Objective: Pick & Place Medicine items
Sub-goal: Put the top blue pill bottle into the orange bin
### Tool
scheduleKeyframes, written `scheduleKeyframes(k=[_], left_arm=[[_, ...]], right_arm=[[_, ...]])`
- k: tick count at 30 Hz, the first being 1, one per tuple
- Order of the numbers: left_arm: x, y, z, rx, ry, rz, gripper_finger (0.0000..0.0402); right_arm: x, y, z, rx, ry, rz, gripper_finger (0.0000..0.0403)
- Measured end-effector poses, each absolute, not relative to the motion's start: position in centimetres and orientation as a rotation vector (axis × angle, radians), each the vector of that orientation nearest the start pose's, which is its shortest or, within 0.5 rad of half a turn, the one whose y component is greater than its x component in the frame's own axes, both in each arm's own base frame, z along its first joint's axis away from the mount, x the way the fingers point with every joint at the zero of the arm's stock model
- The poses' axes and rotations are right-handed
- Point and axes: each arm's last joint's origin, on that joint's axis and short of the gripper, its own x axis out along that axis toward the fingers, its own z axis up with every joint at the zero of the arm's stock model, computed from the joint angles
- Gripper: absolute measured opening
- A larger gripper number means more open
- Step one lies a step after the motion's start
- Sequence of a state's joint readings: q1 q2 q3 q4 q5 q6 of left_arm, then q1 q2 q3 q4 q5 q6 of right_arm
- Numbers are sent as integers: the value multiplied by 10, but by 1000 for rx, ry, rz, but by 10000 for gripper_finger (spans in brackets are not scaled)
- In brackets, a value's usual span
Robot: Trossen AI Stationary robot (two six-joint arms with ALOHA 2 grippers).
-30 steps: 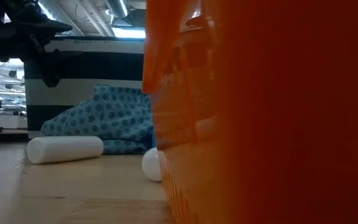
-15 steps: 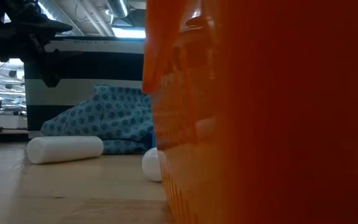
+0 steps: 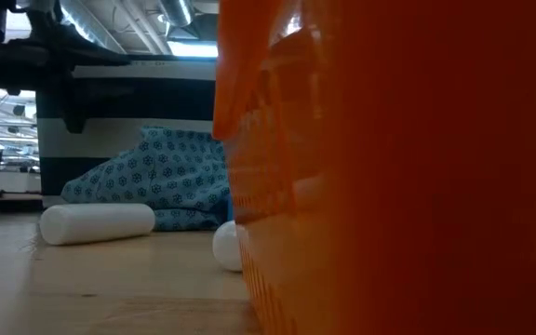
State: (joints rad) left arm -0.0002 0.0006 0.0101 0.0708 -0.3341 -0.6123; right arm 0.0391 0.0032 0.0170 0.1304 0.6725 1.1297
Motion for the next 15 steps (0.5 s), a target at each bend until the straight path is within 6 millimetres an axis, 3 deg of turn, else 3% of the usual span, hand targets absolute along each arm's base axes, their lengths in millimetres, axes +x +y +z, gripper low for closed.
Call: scheduleKeyframes(k=[6, 15], left_arm=[[95, 11, 174, -663, -206, 347, 237], [90, 16, 188, -923, -462, 409, 237]], right_arm=[[90, -14, 181, 1130, -474, -484, 233], [90, -15, 181, 1165, -487, -473, 233]])
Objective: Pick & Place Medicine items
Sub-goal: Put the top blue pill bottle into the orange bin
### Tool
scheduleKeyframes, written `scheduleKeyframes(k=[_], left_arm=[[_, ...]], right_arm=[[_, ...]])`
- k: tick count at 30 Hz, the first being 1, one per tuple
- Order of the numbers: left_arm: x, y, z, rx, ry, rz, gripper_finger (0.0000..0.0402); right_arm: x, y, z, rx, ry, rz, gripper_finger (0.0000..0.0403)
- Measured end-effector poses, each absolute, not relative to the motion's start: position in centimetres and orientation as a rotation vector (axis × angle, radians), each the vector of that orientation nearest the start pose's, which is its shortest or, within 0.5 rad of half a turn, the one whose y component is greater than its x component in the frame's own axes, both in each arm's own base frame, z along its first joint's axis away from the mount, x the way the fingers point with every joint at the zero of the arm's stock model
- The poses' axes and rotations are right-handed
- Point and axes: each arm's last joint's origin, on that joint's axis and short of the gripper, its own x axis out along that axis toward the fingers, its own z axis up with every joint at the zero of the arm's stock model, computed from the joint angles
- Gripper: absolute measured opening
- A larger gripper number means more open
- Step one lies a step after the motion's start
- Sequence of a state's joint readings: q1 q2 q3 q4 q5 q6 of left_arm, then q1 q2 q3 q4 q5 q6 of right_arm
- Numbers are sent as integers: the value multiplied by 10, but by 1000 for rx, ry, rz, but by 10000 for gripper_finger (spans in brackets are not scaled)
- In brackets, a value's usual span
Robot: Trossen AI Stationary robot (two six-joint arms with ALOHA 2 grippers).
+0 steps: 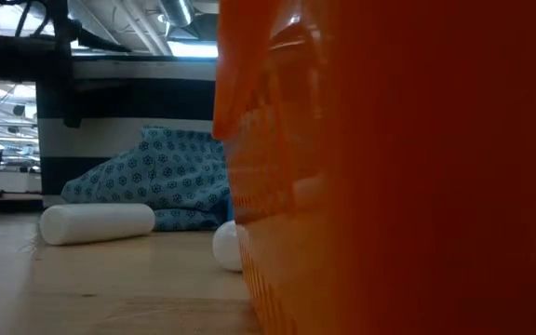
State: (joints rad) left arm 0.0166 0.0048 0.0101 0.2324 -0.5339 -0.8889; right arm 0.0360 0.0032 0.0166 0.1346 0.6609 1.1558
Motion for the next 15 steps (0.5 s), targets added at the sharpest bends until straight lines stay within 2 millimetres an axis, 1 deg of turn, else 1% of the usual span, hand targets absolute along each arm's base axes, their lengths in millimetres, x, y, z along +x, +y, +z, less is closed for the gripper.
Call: scheduleKeyframes(k=[2, 5, 8, 11, 15], left_arm=[[88, 17, 195, -952, -542, 373, 237], [80, 17, 216, -921, -694, 312, 237], [68, 16, 251, -813, -774, 291, 237], [62, 15, 281, -720, -740, 287, 237], [62, 12, 313, -670, -650, 239, 237]], right_arm=[[90, -14, 184, 1194, -505, -415, 233], [88, -12, 197, 1193, -583, -285, 233], [83, -12, 211, 1133, -693, -195, 233], [79, -12, 223, 1052, -739, -191, 233], [78, -12, 232, 982, -738, -213, 233]])
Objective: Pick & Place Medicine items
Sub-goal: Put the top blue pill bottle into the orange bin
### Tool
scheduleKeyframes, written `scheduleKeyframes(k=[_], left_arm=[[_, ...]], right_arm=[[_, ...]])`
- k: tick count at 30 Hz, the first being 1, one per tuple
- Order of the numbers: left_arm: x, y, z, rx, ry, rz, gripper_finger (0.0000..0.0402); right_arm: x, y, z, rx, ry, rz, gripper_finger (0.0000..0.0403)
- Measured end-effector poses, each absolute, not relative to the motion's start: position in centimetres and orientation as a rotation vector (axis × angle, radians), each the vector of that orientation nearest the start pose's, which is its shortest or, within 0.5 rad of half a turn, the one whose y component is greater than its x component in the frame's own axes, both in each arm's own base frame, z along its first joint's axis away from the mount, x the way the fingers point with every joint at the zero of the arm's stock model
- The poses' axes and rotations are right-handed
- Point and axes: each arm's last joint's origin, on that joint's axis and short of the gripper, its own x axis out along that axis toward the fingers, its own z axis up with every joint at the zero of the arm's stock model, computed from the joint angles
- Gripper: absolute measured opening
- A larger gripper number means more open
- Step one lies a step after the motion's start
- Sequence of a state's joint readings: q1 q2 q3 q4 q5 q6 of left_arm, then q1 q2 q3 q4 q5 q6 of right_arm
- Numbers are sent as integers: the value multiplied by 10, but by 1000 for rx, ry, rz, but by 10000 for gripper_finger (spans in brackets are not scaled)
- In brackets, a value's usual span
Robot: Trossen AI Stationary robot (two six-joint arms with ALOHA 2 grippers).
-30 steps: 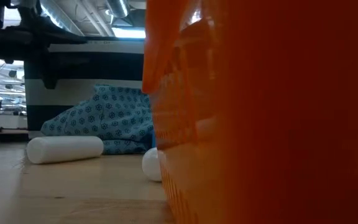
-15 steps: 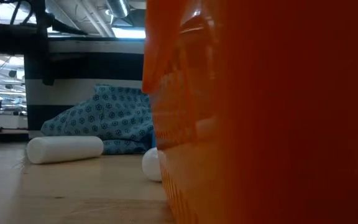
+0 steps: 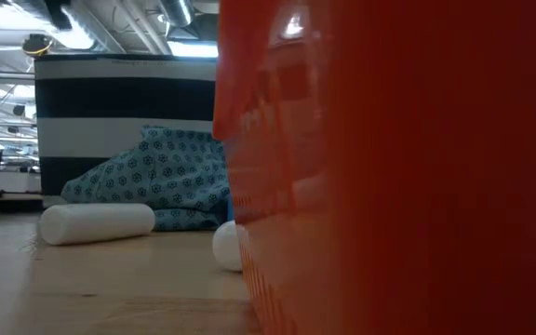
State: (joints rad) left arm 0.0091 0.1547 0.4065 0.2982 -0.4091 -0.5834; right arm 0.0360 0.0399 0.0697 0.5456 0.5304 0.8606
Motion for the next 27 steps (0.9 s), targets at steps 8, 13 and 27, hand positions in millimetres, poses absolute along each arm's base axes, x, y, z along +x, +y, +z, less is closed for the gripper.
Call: scheduleKeyframes(k=[8, 13, 27], left_arm=[[87, 10, 357, -594, -407, 236, 237], [112, 8, 381, -540, -147, 282, 237], [167, -38, 413, -201, 701, 198, 237]], right_arm=[[84, -10, 260, 975, -711, -142, 233], [101, -9, 299, 850, -625, -203, 233], [186, -5, 396, 529, 419, -552, 233]])
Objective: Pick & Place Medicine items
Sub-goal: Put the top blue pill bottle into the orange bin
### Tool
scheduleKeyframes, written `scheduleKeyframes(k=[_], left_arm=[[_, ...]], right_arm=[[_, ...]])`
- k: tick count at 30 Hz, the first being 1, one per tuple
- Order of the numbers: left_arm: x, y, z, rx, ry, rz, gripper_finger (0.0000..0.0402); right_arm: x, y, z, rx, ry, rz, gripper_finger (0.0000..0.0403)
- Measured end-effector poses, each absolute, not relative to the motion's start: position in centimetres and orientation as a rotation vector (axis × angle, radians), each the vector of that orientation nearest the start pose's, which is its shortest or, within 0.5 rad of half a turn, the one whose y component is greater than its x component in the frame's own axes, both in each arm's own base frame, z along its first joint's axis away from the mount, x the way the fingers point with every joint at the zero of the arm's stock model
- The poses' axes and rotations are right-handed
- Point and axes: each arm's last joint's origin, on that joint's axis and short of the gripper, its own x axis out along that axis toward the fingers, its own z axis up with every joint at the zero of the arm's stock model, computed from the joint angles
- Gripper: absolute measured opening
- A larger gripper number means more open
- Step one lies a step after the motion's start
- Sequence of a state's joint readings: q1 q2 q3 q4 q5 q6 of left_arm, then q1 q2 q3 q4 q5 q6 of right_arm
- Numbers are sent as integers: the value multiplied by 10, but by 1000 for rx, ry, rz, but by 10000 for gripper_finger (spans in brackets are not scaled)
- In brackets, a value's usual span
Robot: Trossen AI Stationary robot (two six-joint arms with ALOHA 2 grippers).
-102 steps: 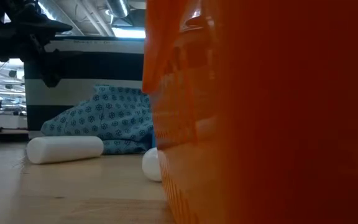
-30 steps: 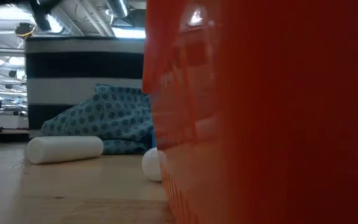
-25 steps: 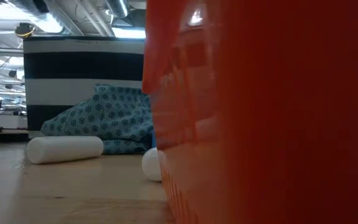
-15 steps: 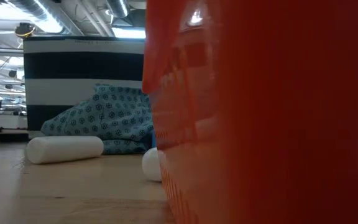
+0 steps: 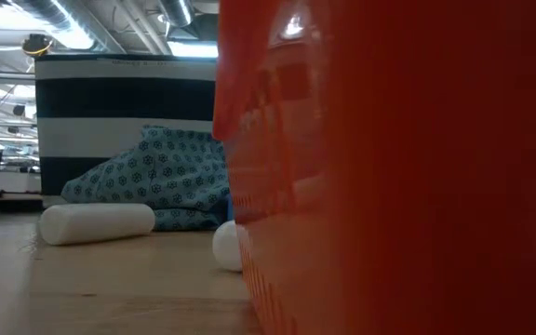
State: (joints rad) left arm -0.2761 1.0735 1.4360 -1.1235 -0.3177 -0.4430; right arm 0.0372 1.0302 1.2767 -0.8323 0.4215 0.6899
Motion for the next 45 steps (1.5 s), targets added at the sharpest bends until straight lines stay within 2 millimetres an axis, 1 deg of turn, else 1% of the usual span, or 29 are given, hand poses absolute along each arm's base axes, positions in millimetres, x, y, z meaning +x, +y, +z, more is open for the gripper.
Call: scheduleKeyframes(k=[2, 4, 8, 10, 14, 18, 22, 25, 29, 33, 36, 39, 45], left_arm=[[172, -47, 404, -154, 805, 187, 237], [177, -57, 394, -110, 898, 174, 237], [184, -79, 370, -31, 1027, 149, 237], [187, -89, 360, -15, 1052, 163, 237], [183, -100, 343, -64, 1078, 211, 237], [176, -107, 328, -197, 1042, 250, 237], [165, -113, 315, -288, 978, 281, 237], [156, -115, 305, -322, 949, 308, 237], [149, -115, 294, -358, 950, 328, 237], [145, -113, 290, -376, 937, 353, 229], [145, -112, 289, -392, 923, 347, 220], [145, -112, 288, -417, 907, 338, 214], [145, -111, 288, -441, 889, 370, 212]], right_arm=[[196, -4, 392, 516, 562, -568, 233], [205, -2, 384, 537, 686, -579, 233], [221, 4, 358, 574, 921, -596, 232], [228, 8, 343, 571, 1017, -617, 232], [240, 12, 314, 579, 1120, -666, 232], [245, 12, 282, 579, 1217, -695, 232], [251, 10, 252, 651, 1201, -622, 232], [252, 6, 233, 689, 1178, -610, 232], [245, -1, 211, 758, 1197, -645, 232], [238, -5, 190, 812, 1225, -641, 233], [238, -7, 179, 859, 1185, -623, 233], [239, -8, 174, 899, 1148, -612, 233], [240, -12, 165, 903, 1165, -636, 233]])
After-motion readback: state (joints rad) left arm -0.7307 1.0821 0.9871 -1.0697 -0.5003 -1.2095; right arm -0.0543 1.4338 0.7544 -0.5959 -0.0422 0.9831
